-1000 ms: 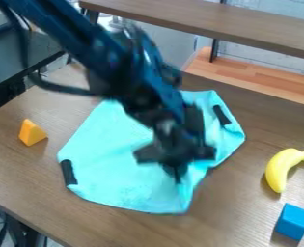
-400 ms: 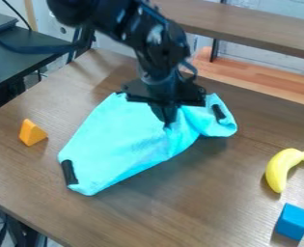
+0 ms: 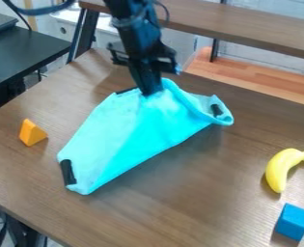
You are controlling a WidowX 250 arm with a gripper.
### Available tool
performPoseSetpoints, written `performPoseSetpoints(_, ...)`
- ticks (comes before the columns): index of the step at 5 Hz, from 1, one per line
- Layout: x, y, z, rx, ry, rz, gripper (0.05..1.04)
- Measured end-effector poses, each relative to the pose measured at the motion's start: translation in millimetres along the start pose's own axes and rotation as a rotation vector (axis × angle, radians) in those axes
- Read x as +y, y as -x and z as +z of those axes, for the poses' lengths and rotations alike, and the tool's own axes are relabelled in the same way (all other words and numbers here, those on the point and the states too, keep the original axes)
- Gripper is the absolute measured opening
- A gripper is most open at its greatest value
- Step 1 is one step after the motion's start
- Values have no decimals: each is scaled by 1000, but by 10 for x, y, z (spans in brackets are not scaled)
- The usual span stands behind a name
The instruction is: Fold the cloth from bottom right to top left
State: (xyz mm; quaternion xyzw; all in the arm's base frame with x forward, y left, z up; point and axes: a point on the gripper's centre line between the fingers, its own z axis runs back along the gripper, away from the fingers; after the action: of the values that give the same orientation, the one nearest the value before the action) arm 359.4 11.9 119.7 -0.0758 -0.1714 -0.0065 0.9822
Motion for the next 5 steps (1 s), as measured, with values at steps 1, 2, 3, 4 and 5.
performPoseSetpoints(1, 182, -101, 67, 112, 46, -159, 49)
performPoseSetpoints(2, 297, -198, 122, 194, 20, -287, 49)
performPoseSetpoints(3, 434, -230, 152, 234, -51, -347, 49)
performPoseSetpoints(4, 526, -290, 164, 204, -92, -380, 49)
performPoseSetpoints(5, 790, -282, -28, 35, -33, -299, 49)
